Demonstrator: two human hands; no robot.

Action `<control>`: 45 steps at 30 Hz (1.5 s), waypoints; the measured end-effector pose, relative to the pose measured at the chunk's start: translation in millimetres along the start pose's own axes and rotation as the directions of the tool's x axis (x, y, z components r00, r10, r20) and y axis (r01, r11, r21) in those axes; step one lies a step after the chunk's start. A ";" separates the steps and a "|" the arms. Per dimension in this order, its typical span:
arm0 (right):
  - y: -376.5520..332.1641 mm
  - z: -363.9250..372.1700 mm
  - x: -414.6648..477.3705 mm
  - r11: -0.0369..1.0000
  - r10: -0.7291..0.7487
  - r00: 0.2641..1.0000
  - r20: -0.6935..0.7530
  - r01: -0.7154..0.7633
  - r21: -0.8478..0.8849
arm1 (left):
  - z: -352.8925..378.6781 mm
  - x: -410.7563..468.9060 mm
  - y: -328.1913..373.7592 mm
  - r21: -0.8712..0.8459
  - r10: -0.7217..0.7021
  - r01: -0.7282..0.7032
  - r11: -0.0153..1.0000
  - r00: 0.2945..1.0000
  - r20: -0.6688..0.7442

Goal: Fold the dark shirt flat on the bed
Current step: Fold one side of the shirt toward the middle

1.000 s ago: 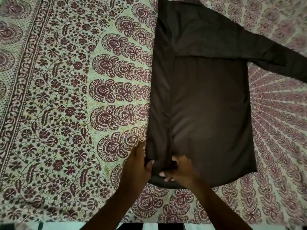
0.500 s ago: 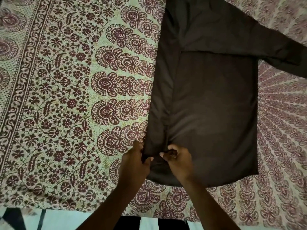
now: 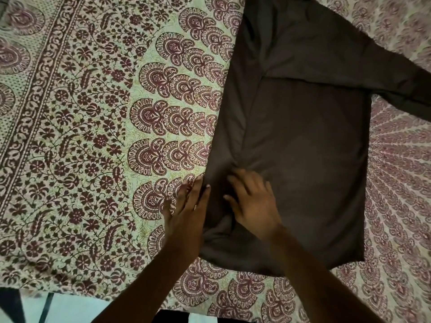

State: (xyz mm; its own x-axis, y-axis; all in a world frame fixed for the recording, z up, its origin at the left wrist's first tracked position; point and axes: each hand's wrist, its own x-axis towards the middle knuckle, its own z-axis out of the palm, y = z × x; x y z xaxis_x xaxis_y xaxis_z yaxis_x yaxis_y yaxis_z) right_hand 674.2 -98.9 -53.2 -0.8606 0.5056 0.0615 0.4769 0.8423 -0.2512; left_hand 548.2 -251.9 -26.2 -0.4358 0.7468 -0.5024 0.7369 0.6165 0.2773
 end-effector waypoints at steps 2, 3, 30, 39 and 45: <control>22.2 12.6 9.2 0.951 -0.301 0.935 0.188 0.309 -0.014 | 2.3 3.0 -2.8 0.050 0.020 -0.021 0.999 1.000 0.011; 35.4 14.3 18.6 0.914 -0.385 0.884 0.266 0.406 -0.026 | 3.7 3.3 -3.3 0.069 0.031 -0.030 0.997 0.999 -0.007; 101.7 -5.7 175.7 0.981 -0.111 0.978 0.175 0.136 -0.136 | -30.2 50.9 14.6 0.313 0.260 -0.244 0.918 0.966 -0.010; 159.3 -12.6 218.4 0.970 -0.193 0.933 0.305 0.228 -0.084 | -53.3 160.8 13.6 0.242 0.322 -0.257 0.936 0.901 -0.290; 162.0 -20.0 259.9 0.956 -0.210 0.962 0.177 0.240 -0.171 | -52.7 167.6 7.9 0.229 0.321 -0.263 0.937 0.909 -0.268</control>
State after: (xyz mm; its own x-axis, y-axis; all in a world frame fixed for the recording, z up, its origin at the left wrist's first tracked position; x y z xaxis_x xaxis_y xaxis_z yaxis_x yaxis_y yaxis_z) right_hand 531.4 172.7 -58.6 -0.9591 0.2768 -0.0588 0.2801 0.9581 -0.0597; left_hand 453.8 -108.7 -65.1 -0.2981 0.9430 -0.1481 0.9235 0.3242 0.2049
